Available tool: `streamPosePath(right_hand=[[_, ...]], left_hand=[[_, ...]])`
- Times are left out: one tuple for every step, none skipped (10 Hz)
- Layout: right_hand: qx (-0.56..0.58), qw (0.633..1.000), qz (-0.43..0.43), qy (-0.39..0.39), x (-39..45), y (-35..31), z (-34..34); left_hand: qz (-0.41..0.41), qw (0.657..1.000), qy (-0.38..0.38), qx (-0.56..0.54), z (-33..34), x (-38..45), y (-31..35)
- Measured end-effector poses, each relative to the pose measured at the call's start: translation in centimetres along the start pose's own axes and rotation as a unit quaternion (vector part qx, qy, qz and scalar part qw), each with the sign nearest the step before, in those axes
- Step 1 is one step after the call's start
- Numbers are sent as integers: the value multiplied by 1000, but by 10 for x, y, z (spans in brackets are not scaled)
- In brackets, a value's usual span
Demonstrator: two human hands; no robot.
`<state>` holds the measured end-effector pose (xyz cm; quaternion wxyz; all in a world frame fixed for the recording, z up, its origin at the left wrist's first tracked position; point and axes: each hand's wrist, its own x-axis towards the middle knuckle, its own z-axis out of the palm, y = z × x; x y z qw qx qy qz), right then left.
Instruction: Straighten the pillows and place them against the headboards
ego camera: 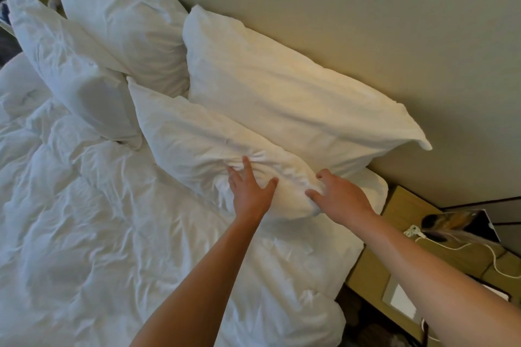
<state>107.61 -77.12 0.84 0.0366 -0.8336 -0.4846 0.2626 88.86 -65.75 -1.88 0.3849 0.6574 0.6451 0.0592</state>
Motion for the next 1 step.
streamPosePath(right_hand=[[61, 998, 0, -13, -18, 14, -30]], left_hand=[[-15, 1000, -11, -7, 4, -11, 10]])
